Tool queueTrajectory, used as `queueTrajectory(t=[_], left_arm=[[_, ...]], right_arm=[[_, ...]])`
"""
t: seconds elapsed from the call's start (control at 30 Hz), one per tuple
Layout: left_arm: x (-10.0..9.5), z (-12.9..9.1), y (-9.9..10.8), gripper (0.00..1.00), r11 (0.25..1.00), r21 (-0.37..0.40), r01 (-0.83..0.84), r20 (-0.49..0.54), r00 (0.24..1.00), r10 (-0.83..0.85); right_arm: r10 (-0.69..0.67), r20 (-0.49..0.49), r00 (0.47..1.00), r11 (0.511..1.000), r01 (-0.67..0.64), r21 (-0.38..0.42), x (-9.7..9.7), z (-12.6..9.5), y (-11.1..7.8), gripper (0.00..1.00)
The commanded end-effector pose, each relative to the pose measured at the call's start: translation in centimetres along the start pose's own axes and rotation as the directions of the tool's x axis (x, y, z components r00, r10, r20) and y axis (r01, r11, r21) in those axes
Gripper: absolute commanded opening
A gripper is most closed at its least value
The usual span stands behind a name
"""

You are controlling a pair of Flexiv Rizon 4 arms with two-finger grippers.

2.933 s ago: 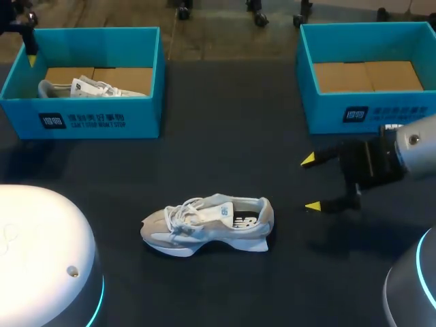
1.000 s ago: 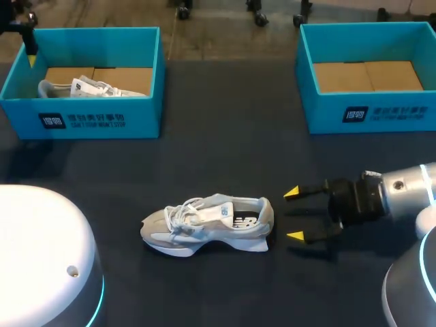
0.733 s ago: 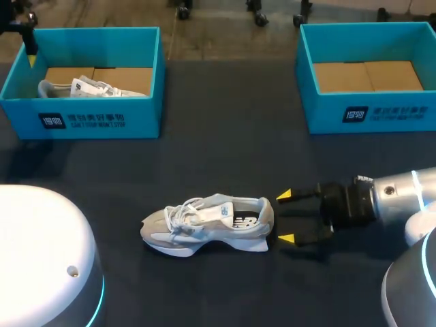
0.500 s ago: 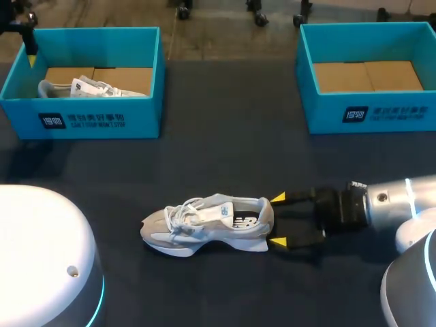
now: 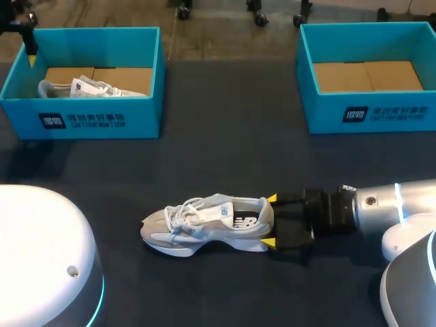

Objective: Take the shoe out of the shoebox, open the shoe tongue, remove and reinsert the insole, then place the shoe into the shoebox

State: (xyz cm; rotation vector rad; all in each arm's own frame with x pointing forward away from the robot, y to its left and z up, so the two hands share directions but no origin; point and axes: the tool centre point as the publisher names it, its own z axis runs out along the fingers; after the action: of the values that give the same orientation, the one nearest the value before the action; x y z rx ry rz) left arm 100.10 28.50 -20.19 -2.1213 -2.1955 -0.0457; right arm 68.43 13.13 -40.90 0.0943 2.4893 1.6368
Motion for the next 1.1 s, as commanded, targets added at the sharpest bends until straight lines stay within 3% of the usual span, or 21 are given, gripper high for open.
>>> queueTrajectory(t=[0.03,1.1], left_arm=[[0.0,0.0,0.0,1.00,1.000,0.000,-0.001,-0.002,1.000,0.001],[0.0,0.0,0.0,1.00,1.000,0.000,-0.001,-0.002,1.000,0.001]], right_arm=[[0.004,0.003,1.000,1.000,-0.004,0.007,-0.1,0.6,0.1,1.00],[0.008,-0.025,1.000,1.000,-0.009,-0.004,0.5,2.9,1.0,1.00]])
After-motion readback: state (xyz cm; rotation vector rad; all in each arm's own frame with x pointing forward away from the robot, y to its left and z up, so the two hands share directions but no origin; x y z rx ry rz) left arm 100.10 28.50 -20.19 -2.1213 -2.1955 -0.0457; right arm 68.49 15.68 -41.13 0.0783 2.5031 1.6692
